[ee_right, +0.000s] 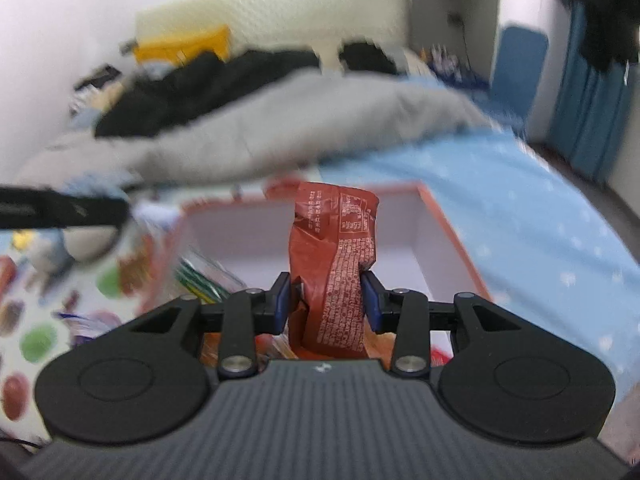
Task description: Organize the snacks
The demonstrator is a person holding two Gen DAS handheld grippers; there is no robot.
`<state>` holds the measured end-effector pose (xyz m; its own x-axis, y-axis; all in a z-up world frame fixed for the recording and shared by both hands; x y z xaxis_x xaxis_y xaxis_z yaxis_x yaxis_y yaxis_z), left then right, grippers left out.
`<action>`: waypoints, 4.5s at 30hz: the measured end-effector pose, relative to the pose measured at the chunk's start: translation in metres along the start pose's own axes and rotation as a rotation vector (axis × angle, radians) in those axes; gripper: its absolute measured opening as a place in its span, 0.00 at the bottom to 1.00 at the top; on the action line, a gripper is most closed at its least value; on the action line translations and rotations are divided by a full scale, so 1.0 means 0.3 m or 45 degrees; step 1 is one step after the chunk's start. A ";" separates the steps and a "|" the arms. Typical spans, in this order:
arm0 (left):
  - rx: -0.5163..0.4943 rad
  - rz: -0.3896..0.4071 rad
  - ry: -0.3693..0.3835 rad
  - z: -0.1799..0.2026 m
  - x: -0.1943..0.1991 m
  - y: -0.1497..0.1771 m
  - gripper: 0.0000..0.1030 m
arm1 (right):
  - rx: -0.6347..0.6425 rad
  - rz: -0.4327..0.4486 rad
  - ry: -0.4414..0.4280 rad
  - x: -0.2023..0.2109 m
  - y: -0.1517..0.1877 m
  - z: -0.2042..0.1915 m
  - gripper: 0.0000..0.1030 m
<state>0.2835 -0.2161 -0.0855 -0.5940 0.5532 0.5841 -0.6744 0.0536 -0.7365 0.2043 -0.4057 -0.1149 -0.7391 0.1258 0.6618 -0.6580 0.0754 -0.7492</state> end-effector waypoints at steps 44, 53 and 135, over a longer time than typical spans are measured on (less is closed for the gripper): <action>0.784 -0.332 -0.658 -0.756 -0.198 0.382 0.90 | 0.013 -0.129 -0.004 -0.144 0.135 -0.004 0.39; 0.640 -0.390 -0.716 -0.742 -0.252 0.379 0.89 | 0.022 -0.106 -0.007 -0.130 0.137 -0.020 0.39; -0.041 -0.046 -0.099 0.021 0.061 -0.033 0.73 | -0.146 0.132 -0.063 0.093 0.010 0.056 0.79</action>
<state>0.2765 -0.2118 -0.0655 -0.6029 0.4842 0.6341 -0.6820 0.0997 -0.7245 0.1792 -0.4187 -0.0981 -0.8104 0.0902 0.5789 -0.5589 0.1776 -0.8100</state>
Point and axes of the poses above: each gripper's, at about its wrist camera, not at the fingertips, and x roughly against the way its jaws point, z to its right, y to its underside, the point moved 2 cm from there along -x, roughly the way its jaws point, and after that the axes turned 5 degrees about y, right-handed, at the moved point
